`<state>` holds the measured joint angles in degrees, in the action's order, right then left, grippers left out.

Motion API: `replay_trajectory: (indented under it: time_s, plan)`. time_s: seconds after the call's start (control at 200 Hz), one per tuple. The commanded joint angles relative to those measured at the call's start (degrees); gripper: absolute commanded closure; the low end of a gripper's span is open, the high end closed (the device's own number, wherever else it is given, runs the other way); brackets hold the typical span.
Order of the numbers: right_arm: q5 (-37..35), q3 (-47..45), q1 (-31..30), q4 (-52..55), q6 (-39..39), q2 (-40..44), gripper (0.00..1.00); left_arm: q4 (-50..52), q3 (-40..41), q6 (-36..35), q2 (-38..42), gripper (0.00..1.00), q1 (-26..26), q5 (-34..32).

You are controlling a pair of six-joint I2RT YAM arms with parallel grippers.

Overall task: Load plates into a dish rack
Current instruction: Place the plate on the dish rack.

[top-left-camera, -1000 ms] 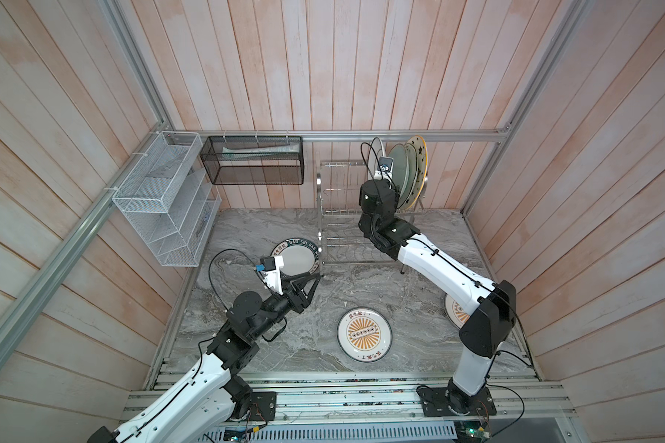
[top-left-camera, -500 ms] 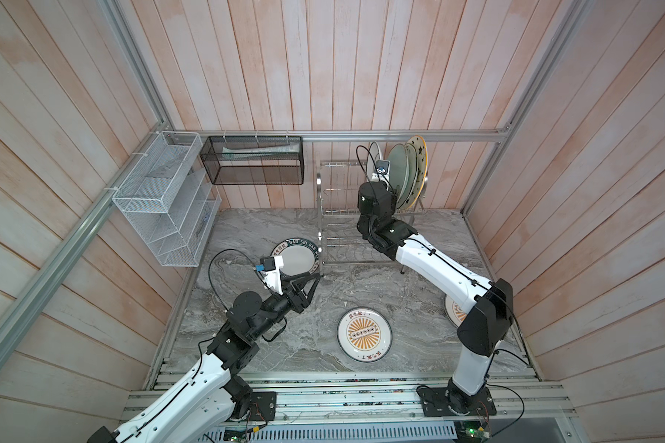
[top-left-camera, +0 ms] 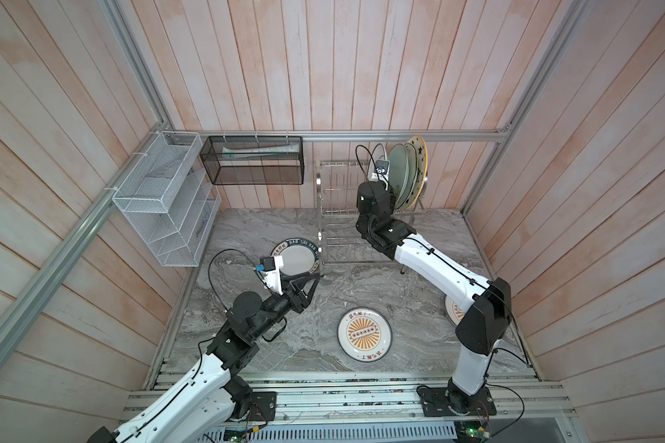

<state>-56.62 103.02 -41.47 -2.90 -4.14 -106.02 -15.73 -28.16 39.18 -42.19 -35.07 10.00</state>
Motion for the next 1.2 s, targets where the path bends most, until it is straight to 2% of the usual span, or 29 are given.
replay_trajectory:
  time_s: [0.0,0.235,0.455,0.72,0.98,1.195]
  plan:
    - [0.38,2.87,-0.11,-0.77,0.75,-1.03,0.59,0.86,1.00,-1.12,0.62,0.45,-0.25,-0.33]
    - [1.84,4.75,-0.10,-2.68,3.75,-1.12,0.50,0.61,0.93,-1.19,0.34,0.44,-0.26,-0.40]
    - [2.98,10.07,-0.10,-3.09,7.75,-2.75,0.46,0.53,0.92,-1.30,0.27,0.44,-0.22,-0.60]
    - [5.92,11.85,-0.10,-4.88,11.10,-1.74,0.40,0.70,0.75,-1.39,-0.39,0.44,-0.23,-0.82]
    - [15.72,5.64,-0.19,-8.43,7.68,4.99,0.39,0.13,0.63,-1.12,-1.75,0.44,-0.22,-1.12]
    - [19.92,-3.63,-0.19,-14.39,7.11,13.53,0.38,-0.01,0.66,-0.95,-1.99,0.42,-0.25,-1.92]
